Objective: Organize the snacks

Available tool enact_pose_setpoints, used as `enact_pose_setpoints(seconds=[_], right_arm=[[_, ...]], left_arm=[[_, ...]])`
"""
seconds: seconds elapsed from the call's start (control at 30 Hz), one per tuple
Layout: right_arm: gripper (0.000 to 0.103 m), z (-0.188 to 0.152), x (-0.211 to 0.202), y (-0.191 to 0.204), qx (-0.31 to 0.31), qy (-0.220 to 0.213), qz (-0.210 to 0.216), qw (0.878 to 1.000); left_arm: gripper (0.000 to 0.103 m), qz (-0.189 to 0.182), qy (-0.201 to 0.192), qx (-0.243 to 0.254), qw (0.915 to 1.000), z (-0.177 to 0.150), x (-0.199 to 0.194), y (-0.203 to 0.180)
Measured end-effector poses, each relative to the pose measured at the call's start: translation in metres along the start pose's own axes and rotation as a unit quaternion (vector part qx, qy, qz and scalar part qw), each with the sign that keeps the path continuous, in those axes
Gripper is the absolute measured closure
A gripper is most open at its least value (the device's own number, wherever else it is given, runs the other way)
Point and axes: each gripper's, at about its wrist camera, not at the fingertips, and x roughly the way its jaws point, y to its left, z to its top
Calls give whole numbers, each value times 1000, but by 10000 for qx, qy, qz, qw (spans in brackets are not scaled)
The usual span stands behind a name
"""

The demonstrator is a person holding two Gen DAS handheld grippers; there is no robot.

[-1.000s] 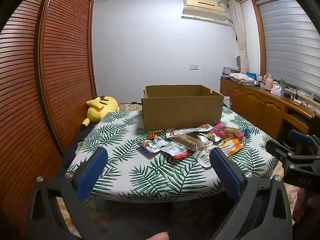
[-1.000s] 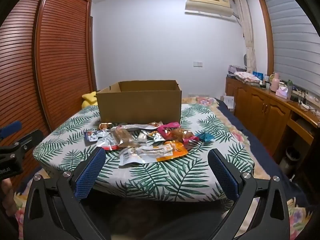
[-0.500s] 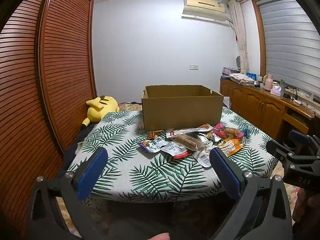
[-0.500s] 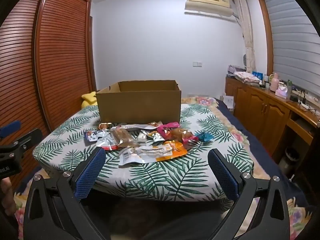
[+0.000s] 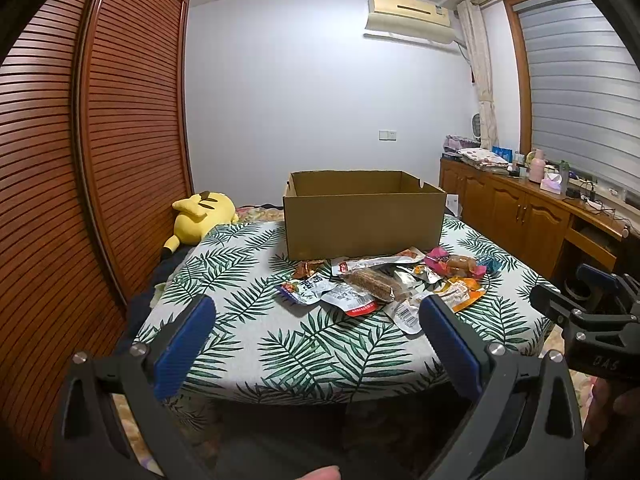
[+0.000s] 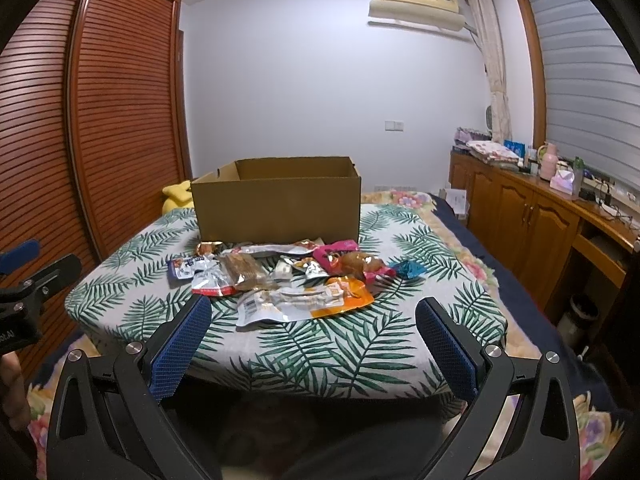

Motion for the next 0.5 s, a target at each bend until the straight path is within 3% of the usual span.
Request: enact_pose_setpoints(seconds=[0.5], right_arm=[[0, -1, 0, 1, -11, 17, -14, 10000]], left_arm=[[0, -6, -4, -8, 10000, 0, 0, 0]])
